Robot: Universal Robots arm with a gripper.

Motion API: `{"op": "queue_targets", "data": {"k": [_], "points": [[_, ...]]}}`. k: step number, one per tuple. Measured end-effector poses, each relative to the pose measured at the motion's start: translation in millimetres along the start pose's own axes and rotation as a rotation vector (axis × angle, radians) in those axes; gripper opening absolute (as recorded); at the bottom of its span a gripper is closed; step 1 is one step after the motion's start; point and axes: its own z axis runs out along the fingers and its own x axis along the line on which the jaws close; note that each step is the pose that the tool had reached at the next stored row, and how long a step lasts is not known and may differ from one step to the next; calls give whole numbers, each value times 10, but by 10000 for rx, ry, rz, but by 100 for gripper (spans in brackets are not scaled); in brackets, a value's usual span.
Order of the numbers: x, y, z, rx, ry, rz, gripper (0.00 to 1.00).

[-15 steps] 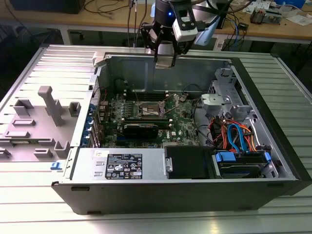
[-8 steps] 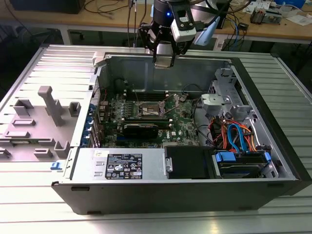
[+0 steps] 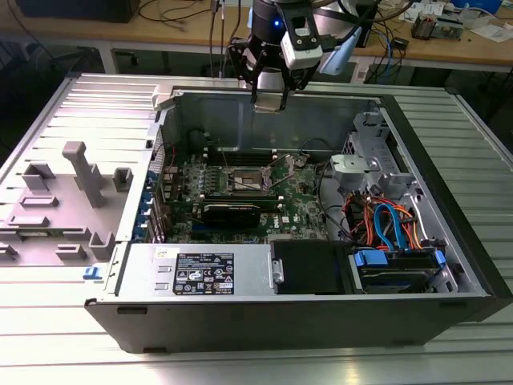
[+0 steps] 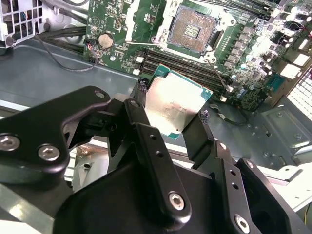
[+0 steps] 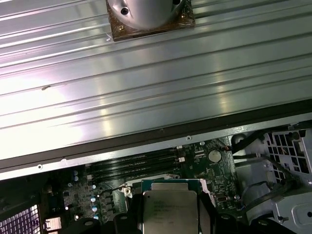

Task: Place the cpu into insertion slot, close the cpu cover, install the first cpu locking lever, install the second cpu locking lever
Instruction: 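Place the cpu into insertion slot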

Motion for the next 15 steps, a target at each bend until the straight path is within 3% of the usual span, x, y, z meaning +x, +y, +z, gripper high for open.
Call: {"op": "queue_targets", "data": {"k": [15], "points": [[-1,-6,43,-14,-136,1530,55]]}}
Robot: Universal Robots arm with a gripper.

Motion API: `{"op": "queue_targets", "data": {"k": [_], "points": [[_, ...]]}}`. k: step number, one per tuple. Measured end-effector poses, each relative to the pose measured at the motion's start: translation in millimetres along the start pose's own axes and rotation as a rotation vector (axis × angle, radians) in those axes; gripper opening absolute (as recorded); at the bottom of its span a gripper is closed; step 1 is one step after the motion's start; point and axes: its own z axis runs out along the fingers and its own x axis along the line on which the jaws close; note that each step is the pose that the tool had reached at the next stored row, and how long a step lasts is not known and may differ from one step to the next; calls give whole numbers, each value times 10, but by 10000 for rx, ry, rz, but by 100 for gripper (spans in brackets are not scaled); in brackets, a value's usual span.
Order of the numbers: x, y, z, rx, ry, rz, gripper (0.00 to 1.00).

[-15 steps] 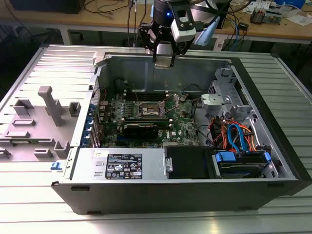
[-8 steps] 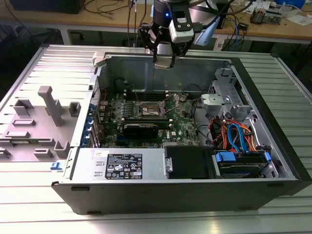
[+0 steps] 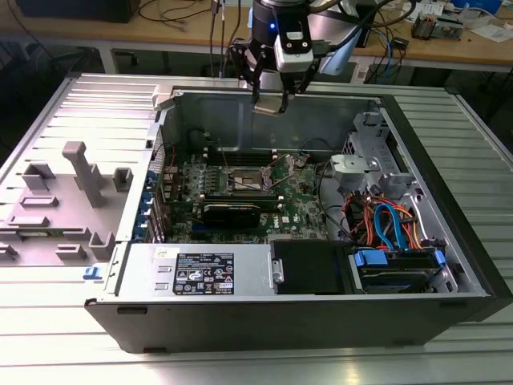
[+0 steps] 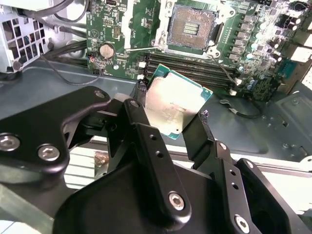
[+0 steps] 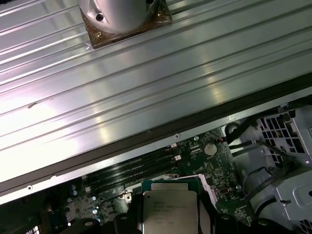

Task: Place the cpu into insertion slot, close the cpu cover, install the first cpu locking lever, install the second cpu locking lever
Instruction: 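Place the cpu into insertion slot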

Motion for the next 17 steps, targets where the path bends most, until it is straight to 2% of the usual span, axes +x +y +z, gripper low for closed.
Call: {"op": "queue_targets", "data": {"k": [11,17], "points": [[-2,-7,24,-17,-71,829,55],[4,-13,30,-20,-95,1099,55]]}}
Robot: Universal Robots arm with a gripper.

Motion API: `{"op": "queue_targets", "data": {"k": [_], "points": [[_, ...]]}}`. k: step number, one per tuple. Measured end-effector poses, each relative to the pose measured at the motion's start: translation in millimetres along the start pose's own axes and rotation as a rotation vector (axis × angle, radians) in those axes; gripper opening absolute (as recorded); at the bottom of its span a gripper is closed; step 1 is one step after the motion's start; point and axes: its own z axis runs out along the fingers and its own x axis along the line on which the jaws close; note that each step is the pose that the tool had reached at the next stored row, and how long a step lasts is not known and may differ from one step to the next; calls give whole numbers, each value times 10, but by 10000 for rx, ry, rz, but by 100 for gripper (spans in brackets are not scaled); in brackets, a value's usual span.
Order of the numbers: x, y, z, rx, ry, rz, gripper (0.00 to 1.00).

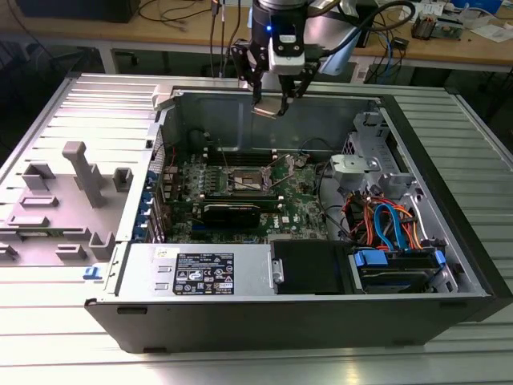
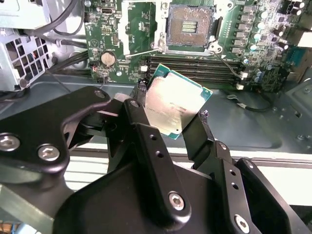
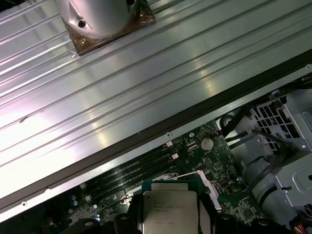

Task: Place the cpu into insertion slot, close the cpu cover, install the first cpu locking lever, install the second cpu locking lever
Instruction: 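Place the cpu into insertion slot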

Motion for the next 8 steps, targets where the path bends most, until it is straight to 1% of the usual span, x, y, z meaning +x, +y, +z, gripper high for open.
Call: {"op": "queue_targets", "data": {"k": [4,8], "points": [[0,-1,6,-9,-41,481,55],[-1,-2,11,-14,-62,727,55]]}}
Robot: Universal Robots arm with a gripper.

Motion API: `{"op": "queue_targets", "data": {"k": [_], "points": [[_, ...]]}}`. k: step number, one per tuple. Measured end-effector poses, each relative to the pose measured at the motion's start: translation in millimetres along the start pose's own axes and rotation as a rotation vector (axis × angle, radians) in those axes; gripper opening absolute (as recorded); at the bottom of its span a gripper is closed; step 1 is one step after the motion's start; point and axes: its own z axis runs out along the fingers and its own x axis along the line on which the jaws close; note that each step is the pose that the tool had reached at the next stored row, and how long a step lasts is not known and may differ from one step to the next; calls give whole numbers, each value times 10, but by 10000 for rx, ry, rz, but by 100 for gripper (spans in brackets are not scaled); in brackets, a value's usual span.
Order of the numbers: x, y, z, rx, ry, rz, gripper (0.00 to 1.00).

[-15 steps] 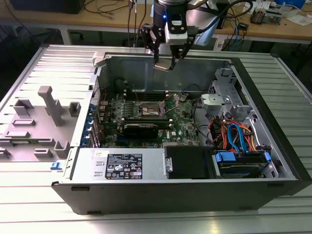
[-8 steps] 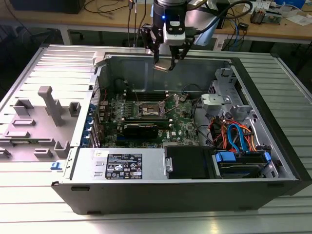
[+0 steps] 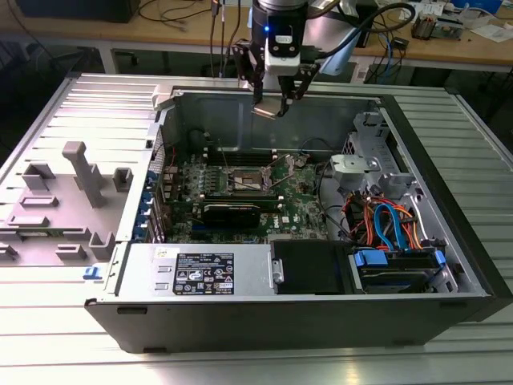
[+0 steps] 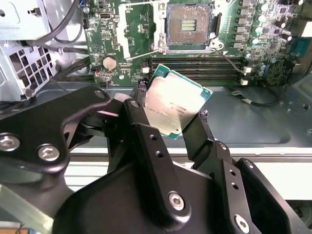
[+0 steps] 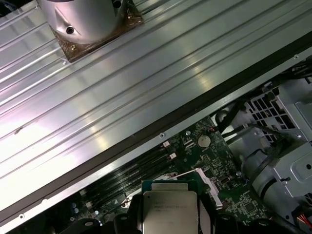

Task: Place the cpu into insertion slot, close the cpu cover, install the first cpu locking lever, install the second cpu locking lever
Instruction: 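Place the cpu into insertion slot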

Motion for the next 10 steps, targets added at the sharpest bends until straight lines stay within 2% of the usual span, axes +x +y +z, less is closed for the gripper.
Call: {"op": "queue_targets", "data": {"k": [10], "points": [[-18,-32,35,-7,-54,605,55]]}}
